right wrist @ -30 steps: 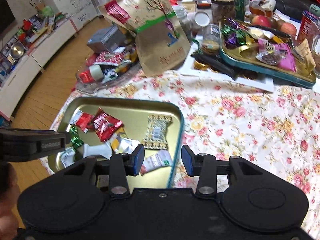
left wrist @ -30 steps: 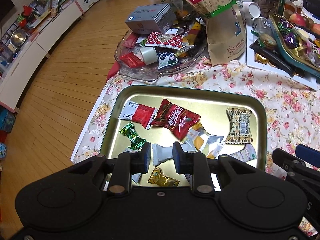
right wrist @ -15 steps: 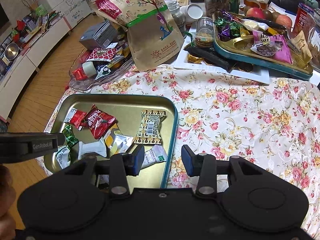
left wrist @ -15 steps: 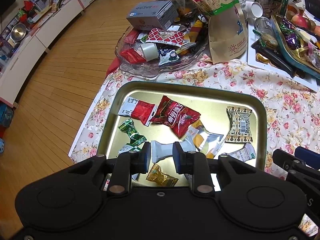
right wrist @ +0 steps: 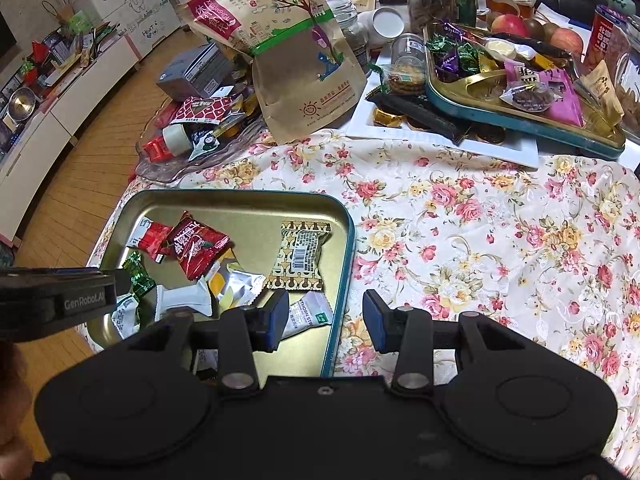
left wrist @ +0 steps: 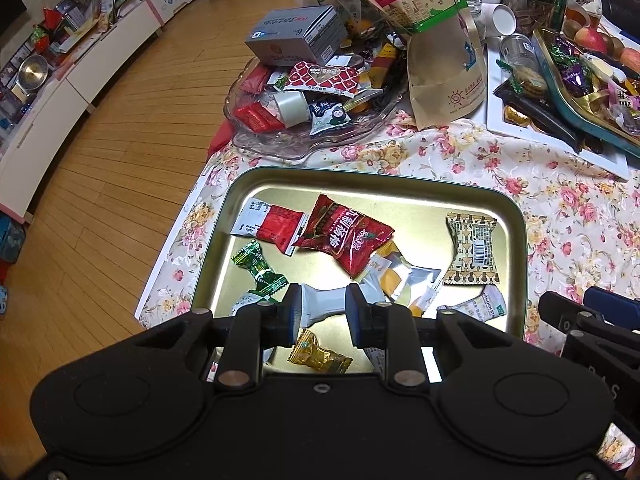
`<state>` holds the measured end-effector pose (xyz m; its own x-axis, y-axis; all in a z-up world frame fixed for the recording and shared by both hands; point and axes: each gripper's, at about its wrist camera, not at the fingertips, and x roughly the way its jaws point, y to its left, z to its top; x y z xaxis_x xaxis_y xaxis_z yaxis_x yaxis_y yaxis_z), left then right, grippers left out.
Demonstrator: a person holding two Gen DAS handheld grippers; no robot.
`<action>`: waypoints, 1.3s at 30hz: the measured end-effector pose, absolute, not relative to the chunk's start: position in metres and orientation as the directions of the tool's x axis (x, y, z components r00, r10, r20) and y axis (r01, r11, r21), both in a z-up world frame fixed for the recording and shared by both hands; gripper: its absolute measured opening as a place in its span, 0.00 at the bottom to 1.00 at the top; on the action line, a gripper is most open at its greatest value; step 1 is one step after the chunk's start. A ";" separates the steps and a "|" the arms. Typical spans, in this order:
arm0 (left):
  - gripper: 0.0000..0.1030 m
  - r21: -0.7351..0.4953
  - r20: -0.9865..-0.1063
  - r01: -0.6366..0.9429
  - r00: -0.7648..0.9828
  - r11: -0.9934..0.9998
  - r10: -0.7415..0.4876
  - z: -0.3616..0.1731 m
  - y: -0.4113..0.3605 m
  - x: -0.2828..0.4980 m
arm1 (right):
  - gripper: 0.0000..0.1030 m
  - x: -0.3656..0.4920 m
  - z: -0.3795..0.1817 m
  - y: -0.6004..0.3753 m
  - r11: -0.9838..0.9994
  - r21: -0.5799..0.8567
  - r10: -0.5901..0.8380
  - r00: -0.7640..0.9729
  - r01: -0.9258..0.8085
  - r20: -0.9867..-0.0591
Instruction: Organize snacks
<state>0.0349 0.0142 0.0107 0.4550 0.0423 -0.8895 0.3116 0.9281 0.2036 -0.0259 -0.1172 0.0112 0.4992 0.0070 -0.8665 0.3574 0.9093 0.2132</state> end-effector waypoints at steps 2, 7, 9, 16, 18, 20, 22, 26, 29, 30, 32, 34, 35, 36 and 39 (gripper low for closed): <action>0.34 0.198 -0.890 0.310 0.454 0.930 0.038 0.011 0.015 0.035 | 0.42 -0.026 0.011 -0.117 0.909 0.213 0.007 0.499 0.357 -0.867; 0.34 0.198 -0.888 0.308 0.458 0.931 0.037 0.012 0.016 0.035 | 0.42 -0.026 0.011 -0.117 0.909 0.213 0.006 0.499 0.358 -0.866; 0.34 0.196 -0.889 0.311 0.456 0.930 0.035 0.012 0.015 0.035 | 0.42 -0.026 0.011 -0.117 0.909 0.213 0.006 0.499 0.358 -0.867; 0.34 0.196 -0.890 0.323 0.455 0.926 0.029 0.011 0.014 0.033 | 0.42 -0.025 0.011 -0.115 0.911 0.211 0.008 0.498 0.354 -0.867; 0.34 0.195 -0.890 0.324 0.455 0.926 0.028 0.011 0.013 0.033 | 0.42 -0.025 0.010 -0.115 0.911 0.212 0.009 0.498 0.354 -0.867; 0.34 0.192 -0.891 0.329 0.453 0.925 0.024 0.011 0.013 0.033 | 0.42 -0.025 0.011 -0.114 0.911 0.212 0.008 0.498 0.353 -0.867; 0.34 0.193 -0.892 0.332 0.452 0.923 0.023 0.011 0.013 0.033 | 0.42 -0.025 0.011 -0.114 0.911 0.212 0.008 0.498 0.354 -0.867; 0.34 0.193 -0.893 0.336 0.449 0.922 0.023 0.010 0.012 0.033 | 0.42 -0.025 0.010 -0.115 0.911 0.212 0.009 0.496 0.353 -0.868; 0.34 0.192 -0.894 0.338 0.448 0.922 0.022 0.010 0.012 0.032 | 0.42 -0.025 0.010 -0.115 0.912 0.210 0.009 0.495 0.353 -0.869; 0.34 0.193 -0.893 0.336 0.449 0.922 0.023 0.010 0.012 0.032 | 0.42 -0.024 0.010 -0.115 0.911 0.210 0.008 0.494 0.354 -0.869; 0.34 0.193 -0.893 0.333 0.450 0.923 0.024 0.010 0.013 0.033 | 0.42 -0.024 0.010 -0.115 0.910 0.211 0.009 0.494 0.355 -0.869; 0.34 0.192 -0.893 0.331 0.450 0.924 0.024 0.011 0.013 0.033 | 0.42 -0.024 0.010 -0.115 0.911 0.211 0.008 0.494 0.355 -0.869; 0.34 0.191 -0.893 0.329 0.450 0.925 0.024 0.011 0.014 0.033 | 0.42 -0.024 0.010 -0.115 0.911 0.210 0.008 0.494 0.355 -0.869; 0.34 0.189 -0.894 0.328 0.448 0.925 0.024 0.010 0.014 0.034 | 0.42 -0.024 0.009 -0.114 0.911 0.210 0.009 0.493 0.354 -0.870; 0.34 0.186 -0.896 0.331 0.444 0.925 0.021 0.010 0.014 0.033 | 0.42 -0.023 0.008 -0.114 0.911 0.209 0.009 0.490 0.354 -0.872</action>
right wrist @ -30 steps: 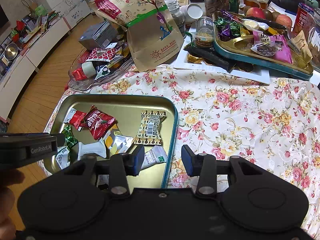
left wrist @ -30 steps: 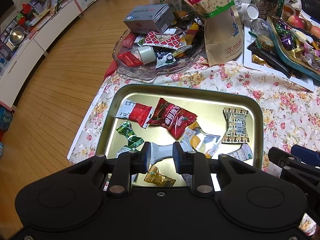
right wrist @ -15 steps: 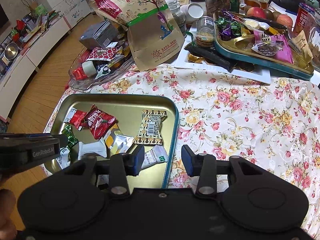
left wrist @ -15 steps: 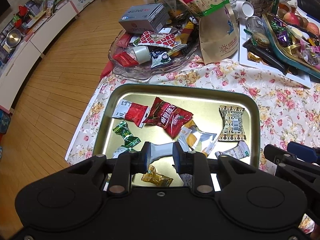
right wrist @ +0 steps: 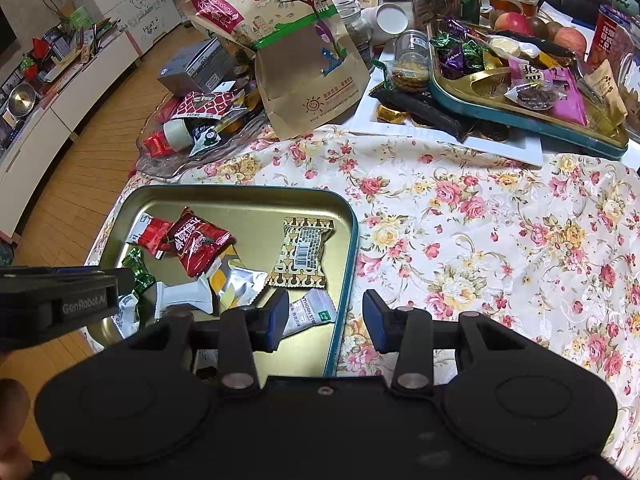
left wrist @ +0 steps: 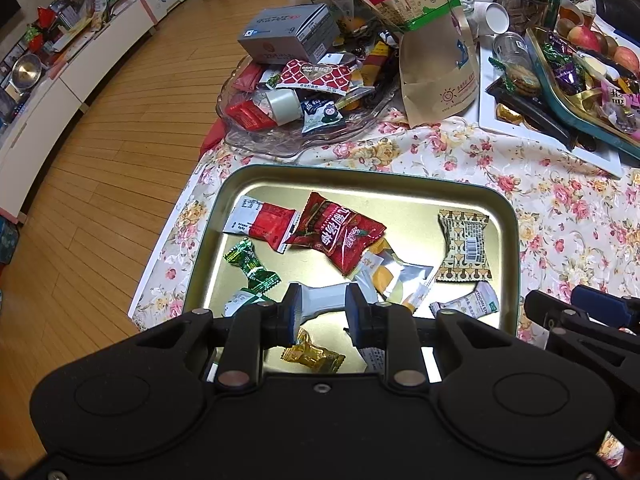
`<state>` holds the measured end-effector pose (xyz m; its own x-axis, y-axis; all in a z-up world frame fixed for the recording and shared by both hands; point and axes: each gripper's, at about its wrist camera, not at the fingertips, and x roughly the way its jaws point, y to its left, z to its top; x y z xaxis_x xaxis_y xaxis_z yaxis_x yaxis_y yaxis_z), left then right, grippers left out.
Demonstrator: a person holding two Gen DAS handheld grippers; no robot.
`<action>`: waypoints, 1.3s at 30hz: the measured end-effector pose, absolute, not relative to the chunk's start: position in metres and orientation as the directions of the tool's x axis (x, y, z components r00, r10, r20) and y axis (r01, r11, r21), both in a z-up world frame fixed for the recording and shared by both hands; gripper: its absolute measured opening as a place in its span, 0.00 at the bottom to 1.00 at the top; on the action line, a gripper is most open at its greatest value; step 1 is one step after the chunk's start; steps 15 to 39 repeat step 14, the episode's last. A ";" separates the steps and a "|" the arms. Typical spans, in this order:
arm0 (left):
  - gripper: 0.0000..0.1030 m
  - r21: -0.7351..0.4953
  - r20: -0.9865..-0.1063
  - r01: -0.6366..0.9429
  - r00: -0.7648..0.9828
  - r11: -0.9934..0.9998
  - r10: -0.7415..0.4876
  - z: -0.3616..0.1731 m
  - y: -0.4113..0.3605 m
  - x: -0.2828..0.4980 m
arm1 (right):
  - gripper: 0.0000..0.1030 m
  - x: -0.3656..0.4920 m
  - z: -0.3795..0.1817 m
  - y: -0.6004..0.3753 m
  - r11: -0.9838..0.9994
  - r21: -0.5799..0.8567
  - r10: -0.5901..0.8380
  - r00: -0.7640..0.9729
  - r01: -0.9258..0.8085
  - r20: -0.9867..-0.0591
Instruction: Organize snacks
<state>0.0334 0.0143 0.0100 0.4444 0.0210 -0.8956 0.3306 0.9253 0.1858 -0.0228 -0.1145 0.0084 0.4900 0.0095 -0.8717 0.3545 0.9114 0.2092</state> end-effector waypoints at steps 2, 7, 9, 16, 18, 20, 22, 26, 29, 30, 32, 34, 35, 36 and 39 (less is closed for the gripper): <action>0.34 0.188 -0.896 0.333 0.444 0.924 0.023 0.010 0.014 0.033 | 0.42 -0.023 0.008 -0.114 0.911 0.208 0.009 0.488 0.355 -0.873; 0.34 0.192 -0.898 0.330 0.440 0.924 0.029 0.008 0.013 0.033 | 0.42 -0.022 0.007 -0.114 0.911 0.211 0.013 0.486 0.354 -0.874; 0.34 0.192 -0.898 0.329 0.438 0.925 0.031 0.008 0.012 0.033 | 0.42 -0.022 0.007 -0.113 0.911 0.210 0.013 0.486 0.354 -0.874; 0.34 0.190 -0.901 0.320 0.432 0.928 0.035 0.007 0.013 0.035 | 0.42 -0.022 0.007 -0.114 0.910 0.210 0.011 0.484 0.358 -0.875; 0.34 0.190 -0.901 0.320 0.432 0.928 0.035 0.007 0.013 0.035 | 0.42 -0.022 0.007 -0.114 0.910 0.210 0.011 0.484 0.358 -0.875; 0.34 0.190 -0.901 0.320 0.432 0.928 0.035 0.007 0.013 0.035 | 0.42 -0.022 0.007 -0.114 0.910 0.210 0.011 0.484 0.358 -0.875; 0.34 0.190 -0.901 0.320 0.432 0.928 0.035 0.007 0.013 0.035 | 0.42 -0.022 0.007 -0.114 0.910 0.210 0.011 0.484 0.358 -0.875; 0.34 0.190 -0.901 0.320 0.432 0.928 0.035 0.007 0.013 0.035 | 0.42 -0.022 0.007 -0.114 0.910 0.210 0.011 0.484 0.358 -0.875; 0.34 0.190 -0.901 0.320 0.432 0.928 0.035 0.007 0.013 0.035 | 0.42 -0.022 0.007 -0.114 0.910 0.210 0.011 0.484 0.358 -0.875; 0.34 0.190 -0.901 0.320 0.432 0.928 0.035 0.007 0.013 0.035 | 0.42 -0.022 0.007 -0.114 0.910 0.210 0.011 0.484 0.358 -0.875; 0.34 0.190 -0.901 0.320 0.432 0.928 0.035 0.007 0.013 0.035 | 0.42 -0.022 0.007 -0.114 0.910 0.210 0.011 0.484 0.358 -0.875; 0.34 0.190 -0.901 0.320 0.432 0.928 0.035 0.007 0.013 0.035 | 0.42 -0.022 0.007 -0.114 0.910 0.210 0.011 0.484 0.358 -0.875; 0.34 0.190 -0.901 0.320 0.432 0.928 0.035 0.007 0.013 0.035 | 0.42 -0.022 0.007 -0.114 0.910 0.210 0.011 0.484 0.358 -0.875; 0.34 0.190 -0.901 0.320 0.432 0.928 0.035 0.007 0.013 0.035 | 0.42 -0.022 0.007 -0.114 0.910 0.210 0.011 0.484 0.358 -0.875; 0.34 0.190 -0.901 0.320 0.432 0.928 0.035 0.007 0.013 0.035 | 0.42 -0.022 0.007 -0.114 0.910 0.210 0.011 0.484 0.358 -0.875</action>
